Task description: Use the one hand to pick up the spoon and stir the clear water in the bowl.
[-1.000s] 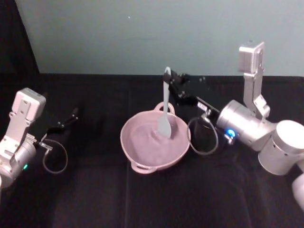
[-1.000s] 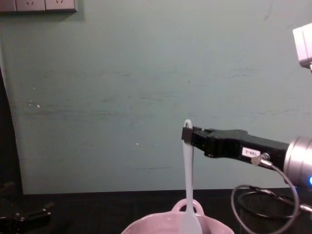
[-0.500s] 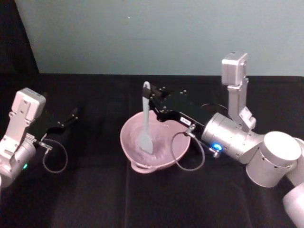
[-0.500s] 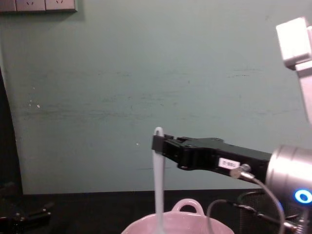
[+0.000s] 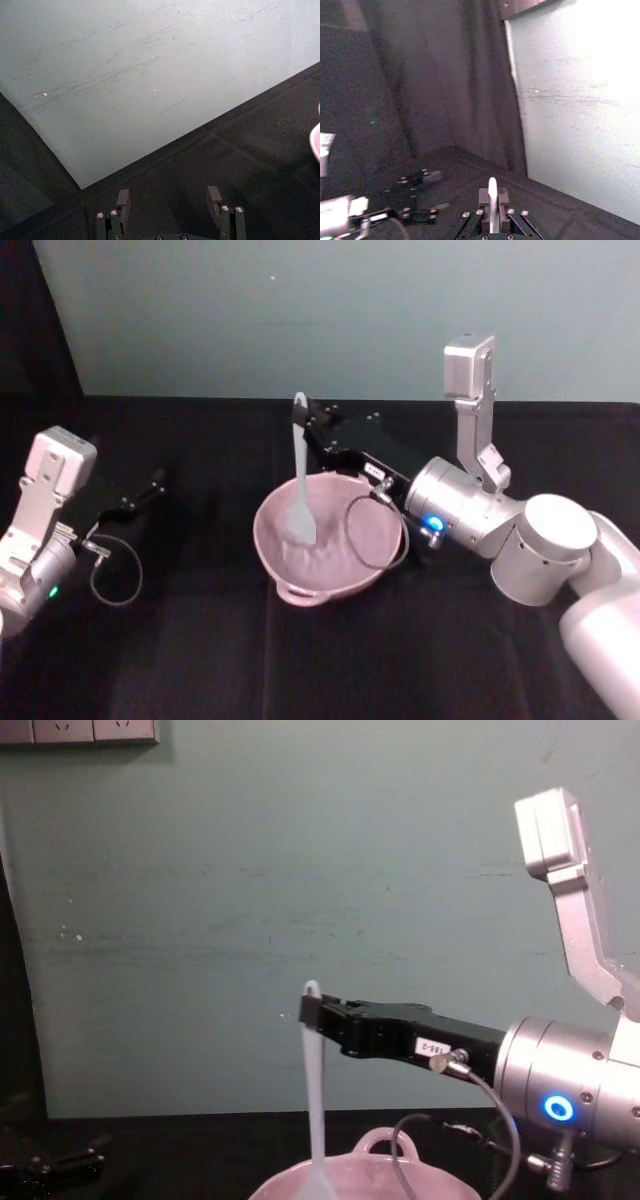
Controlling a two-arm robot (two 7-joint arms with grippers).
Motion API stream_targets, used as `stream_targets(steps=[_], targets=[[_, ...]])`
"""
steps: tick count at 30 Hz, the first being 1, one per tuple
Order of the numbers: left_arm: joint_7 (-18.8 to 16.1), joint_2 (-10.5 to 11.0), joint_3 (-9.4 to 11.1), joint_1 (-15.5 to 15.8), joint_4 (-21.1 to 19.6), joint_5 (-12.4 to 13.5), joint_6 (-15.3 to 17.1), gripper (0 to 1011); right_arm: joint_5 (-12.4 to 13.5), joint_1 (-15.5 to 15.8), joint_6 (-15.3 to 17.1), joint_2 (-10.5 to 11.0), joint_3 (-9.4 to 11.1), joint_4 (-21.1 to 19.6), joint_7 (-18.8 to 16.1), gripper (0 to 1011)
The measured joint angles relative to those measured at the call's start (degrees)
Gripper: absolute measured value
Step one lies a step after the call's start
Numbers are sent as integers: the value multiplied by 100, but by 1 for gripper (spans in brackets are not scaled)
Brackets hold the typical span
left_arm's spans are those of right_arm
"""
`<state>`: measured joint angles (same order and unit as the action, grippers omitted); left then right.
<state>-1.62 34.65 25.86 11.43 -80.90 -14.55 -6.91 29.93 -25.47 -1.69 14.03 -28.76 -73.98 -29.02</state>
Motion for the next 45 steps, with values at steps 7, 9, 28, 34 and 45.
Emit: stream_targets(steps=[7,9,28,34,45], targets=[[0,0,0,0,0,0,0,1011,-34,-112,-113,28,185,223,90,109],[0,0,0,0,0,0,0,1011,-52,-106,-123,82,257,218,120,109],[0,0,0,0,0,0,0,1011,-96,522,259,714,341,-971,44,109],[0,0,0,0,0,0,0,1011,-50,590,277,688,190,-1133,-35,109],[0,0,0,0,0,0,0,1011,10,268,163,317,-34,-648,-110,109]])
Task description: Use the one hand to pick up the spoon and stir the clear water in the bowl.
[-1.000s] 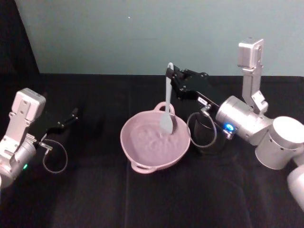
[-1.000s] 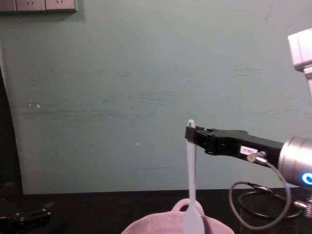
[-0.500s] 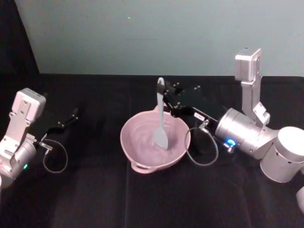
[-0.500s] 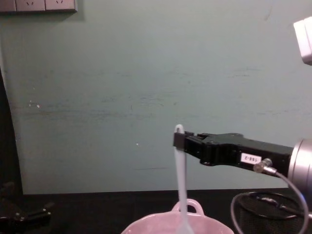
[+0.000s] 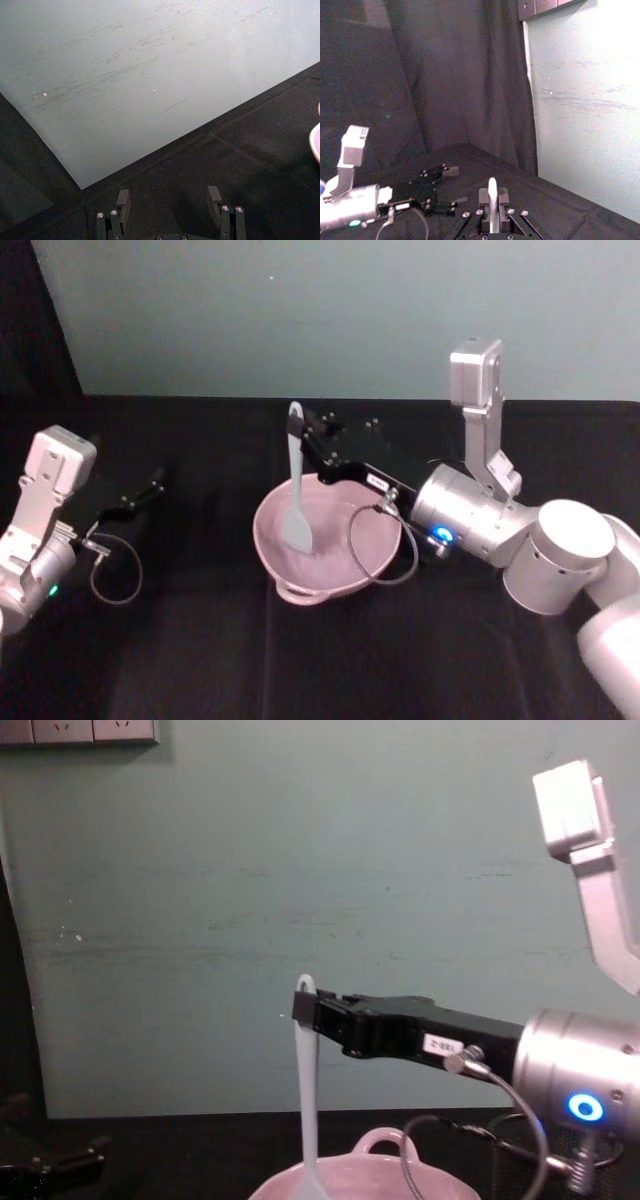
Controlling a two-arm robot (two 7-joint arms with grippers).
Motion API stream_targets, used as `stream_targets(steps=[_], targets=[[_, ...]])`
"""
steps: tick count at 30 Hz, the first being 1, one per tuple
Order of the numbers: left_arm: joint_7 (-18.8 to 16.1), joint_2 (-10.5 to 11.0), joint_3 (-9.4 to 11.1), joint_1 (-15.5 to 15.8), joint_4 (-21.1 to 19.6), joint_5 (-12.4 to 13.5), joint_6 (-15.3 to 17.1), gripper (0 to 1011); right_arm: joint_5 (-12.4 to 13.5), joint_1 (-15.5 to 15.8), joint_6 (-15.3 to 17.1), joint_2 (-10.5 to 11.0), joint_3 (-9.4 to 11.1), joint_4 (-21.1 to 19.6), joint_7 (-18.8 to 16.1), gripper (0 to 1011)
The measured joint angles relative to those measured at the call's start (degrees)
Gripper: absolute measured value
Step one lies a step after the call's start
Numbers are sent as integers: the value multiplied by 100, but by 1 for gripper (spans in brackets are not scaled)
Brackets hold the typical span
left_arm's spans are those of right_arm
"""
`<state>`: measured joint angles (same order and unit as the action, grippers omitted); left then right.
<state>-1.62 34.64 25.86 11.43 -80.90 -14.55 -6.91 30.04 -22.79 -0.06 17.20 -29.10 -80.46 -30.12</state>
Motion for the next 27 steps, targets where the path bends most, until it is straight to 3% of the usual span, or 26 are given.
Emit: stream_targets(steps=[8,13,21,27], targets=[[0,0,0,0,0,0,0,1011,-11,-343,-178,-274,30,595,65,109],[0,0,0,0,0,0,0,1011,-31,-425,-237,-304,153,791,178,109],[0,0,0,0,0,0,0,1011,-82,-364,-285,-160,406,785,335,109],[0,0,0,0,0,0,0,1011,-104,-157,-160,39,514,448,353,109]])
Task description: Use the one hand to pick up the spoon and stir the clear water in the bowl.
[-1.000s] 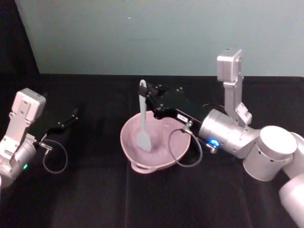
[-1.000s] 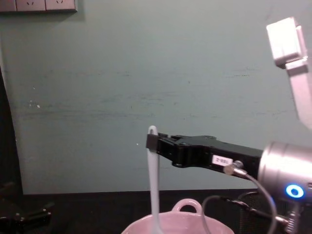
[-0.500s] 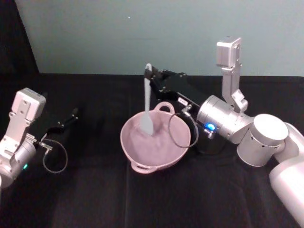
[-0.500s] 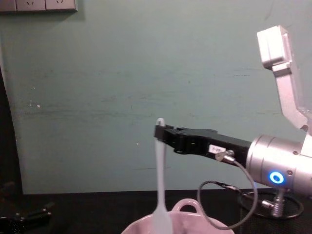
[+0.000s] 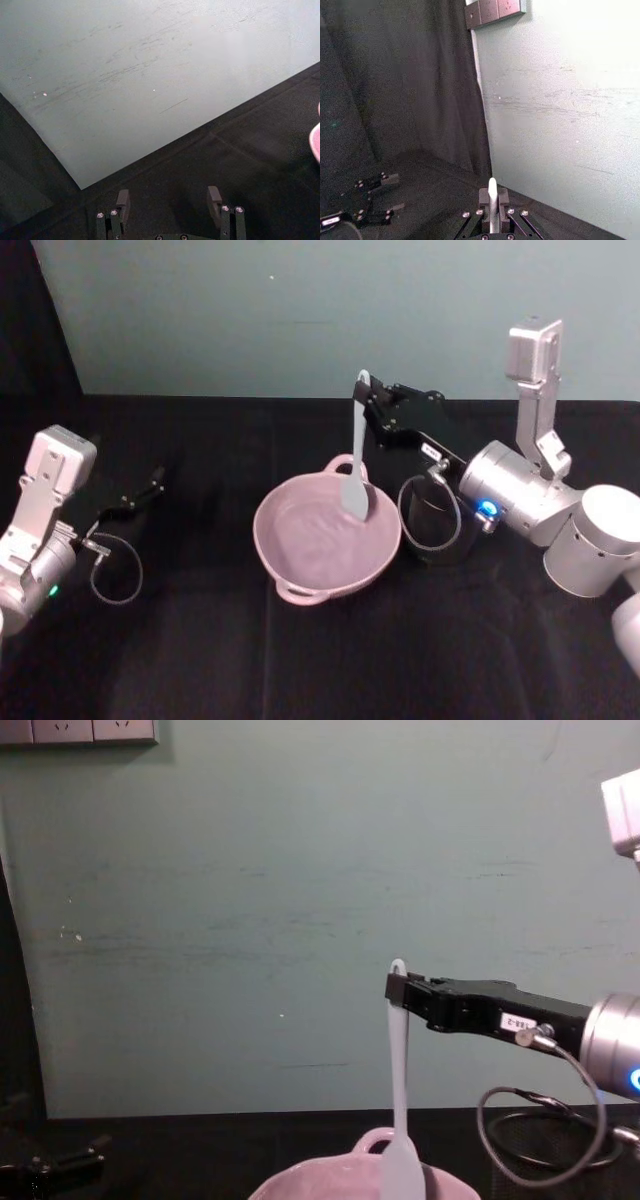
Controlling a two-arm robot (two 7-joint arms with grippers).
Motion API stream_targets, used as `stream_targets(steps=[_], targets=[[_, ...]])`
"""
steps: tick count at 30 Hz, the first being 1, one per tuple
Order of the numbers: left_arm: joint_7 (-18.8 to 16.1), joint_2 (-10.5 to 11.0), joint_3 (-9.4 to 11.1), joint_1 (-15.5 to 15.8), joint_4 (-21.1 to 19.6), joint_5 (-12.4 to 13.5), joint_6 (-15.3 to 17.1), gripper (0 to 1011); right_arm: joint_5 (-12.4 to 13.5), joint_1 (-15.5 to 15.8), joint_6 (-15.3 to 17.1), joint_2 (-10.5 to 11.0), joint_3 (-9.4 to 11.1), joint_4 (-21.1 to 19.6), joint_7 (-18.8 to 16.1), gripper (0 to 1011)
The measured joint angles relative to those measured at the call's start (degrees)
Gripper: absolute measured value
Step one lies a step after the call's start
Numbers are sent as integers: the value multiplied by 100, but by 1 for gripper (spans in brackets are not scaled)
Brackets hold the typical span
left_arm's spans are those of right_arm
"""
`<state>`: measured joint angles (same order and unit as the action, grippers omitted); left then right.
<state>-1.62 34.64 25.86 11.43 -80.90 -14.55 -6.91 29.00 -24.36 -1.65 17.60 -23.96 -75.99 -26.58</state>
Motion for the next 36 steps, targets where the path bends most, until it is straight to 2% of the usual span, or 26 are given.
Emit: stream_targets(steps=[3,11,19,27,36], targets=[[0,0,0,0,0,0,0,1011,-6,134,82,100,14,-233,-1,109],[0,0,0,0,0,0,0,1011,-1,356,189,185,-62,-607,-50,109],[0,0,0,0,0,0,0,1011,61,431,255,76,-384,-833,-232,109],[0,0,0,0,0,0,0,1011,49,247,197,-135,-586,-600,-272,109],[0,0,0,0,0,0,0,1011,67,-47,-21,-333,-545,-30,-297,109]])
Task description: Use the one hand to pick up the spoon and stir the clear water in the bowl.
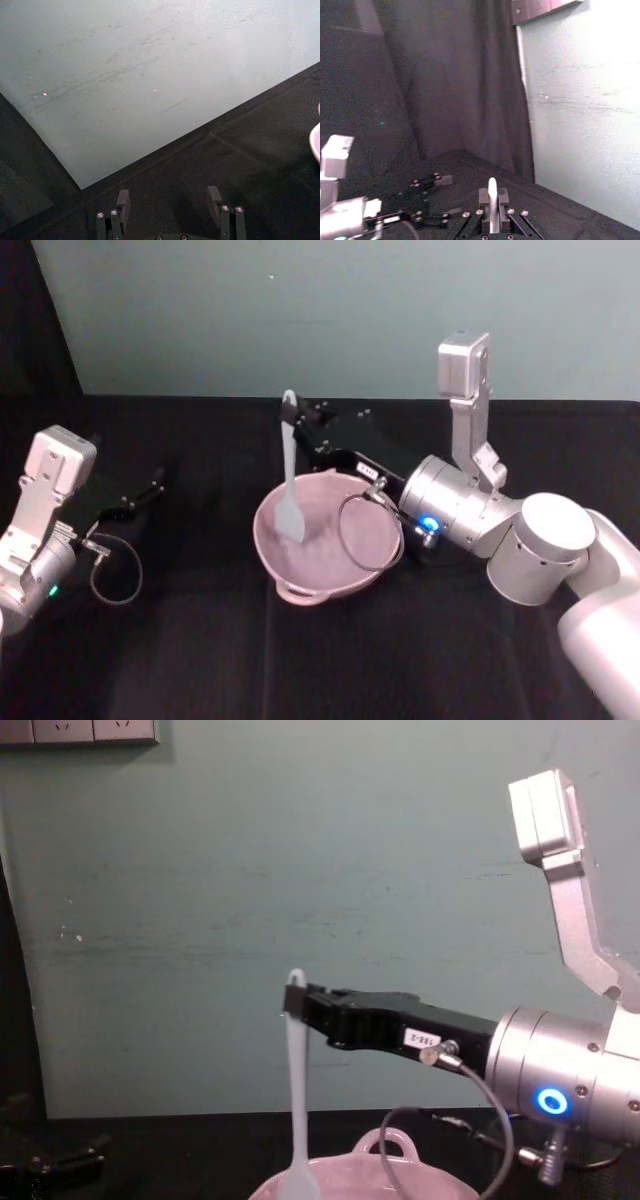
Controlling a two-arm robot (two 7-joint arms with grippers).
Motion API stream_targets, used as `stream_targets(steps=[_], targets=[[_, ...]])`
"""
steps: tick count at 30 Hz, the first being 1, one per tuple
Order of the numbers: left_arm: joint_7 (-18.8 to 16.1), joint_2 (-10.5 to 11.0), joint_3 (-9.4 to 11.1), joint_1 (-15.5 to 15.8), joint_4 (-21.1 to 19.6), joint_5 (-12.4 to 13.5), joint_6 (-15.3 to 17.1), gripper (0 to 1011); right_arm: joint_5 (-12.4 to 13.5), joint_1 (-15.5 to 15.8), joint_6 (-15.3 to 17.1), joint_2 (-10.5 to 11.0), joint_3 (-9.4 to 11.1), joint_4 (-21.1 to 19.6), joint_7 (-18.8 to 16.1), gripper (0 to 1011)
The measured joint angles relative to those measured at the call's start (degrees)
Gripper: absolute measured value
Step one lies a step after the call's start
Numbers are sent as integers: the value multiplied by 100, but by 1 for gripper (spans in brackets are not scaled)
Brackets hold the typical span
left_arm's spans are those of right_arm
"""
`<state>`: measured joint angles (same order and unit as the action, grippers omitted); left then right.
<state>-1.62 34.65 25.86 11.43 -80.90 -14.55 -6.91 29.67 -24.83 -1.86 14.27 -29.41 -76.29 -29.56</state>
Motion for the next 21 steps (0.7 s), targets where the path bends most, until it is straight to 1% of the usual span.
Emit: stream_targets(steps=[2,4,6,7,10,13,17,21], targets=[[0,0,0,0,0,0,0,1011,8,-65,-50,-15,75,145,28,109],[0,0,0,0,0,0,0,1011,14,-85,-69,-10,129,208,64,109],[0,0,0,0,0,0,0,1011,21,-92,-92,15,211,255,109,109],[0,0,0,0,0,0,0,1011,21,-92,-92,15,211,255,109,109],[0,0,0,0,0,0,0,1011,38,-63,-135,85,358,265,178,109],[0,0,0,0,0,0,0,1011,51,-9,-143,154,462,207,226,109],[0,0,0,0,0,0,0,1011,55,75,-126,238,543,90,248,109],[0,0,0,0,0,0,0,1011,51,164,-51,330,572,-47,251,109]])
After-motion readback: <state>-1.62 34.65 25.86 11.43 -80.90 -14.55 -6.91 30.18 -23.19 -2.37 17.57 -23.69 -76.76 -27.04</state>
